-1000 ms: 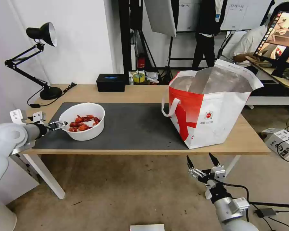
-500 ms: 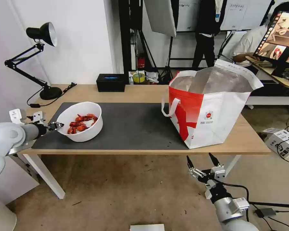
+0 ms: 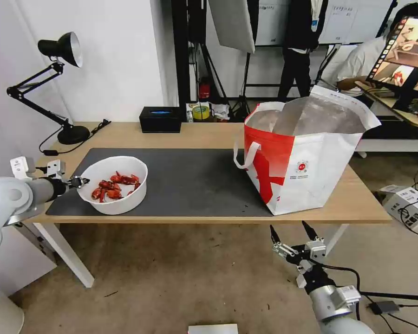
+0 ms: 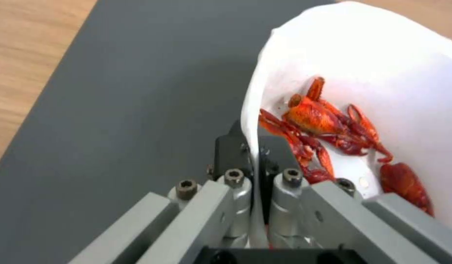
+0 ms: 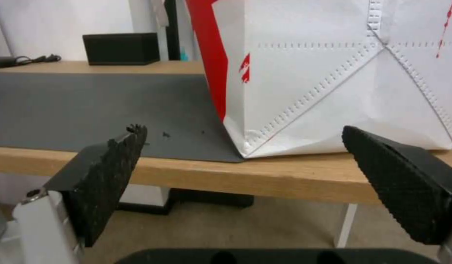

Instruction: Pick up the trash from the table and place it into the takeout bag.

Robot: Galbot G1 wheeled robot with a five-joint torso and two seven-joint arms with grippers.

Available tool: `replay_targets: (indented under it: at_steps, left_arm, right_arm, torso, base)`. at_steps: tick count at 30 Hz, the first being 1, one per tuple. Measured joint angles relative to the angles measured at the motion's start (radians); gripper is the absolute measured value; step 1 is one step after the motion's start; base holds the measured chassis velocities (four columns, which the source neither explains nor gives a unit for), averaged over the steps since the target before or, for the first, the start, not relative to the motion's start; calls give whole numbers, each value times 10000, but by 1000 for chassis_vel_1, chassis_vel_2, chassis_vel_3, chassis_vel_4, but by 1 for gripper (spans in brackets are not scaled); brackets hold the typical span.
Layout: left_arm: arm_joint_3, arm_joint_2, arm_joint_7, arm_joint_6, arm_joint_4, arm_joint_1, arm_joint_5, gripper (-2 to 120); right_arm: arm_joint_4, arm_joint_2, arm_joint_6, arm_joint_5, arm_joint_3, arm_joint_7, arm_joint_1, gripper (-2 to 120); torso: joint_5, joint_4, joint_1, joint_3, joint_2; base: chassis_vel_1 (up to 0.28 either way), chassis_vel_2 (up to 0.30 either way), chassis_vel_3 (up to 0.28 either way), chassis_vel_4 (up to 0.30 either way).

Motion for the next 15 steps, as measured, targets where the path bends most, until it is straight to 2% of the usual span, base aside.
replay_targets:
  at_steps: [9, 15]
  left_arm:
    - [58, 128, -9, 1, -723, -860, -489, 0]
    - [736, 258, -142, -43, -1289, -2149, -939, 0]
  right_arm:
    - [0, 0, 0, 0, 0, 0, 0, 100]
    - [0, 0, 0, 0, 0, 0, 0, 100]
  torso:
    - [3, -1, 0, 0, 0]
    - [3, -1, 0, 0, 0]
  base:
    - [0, 0, 0, 0]
    - [0, 0, 0, 0]
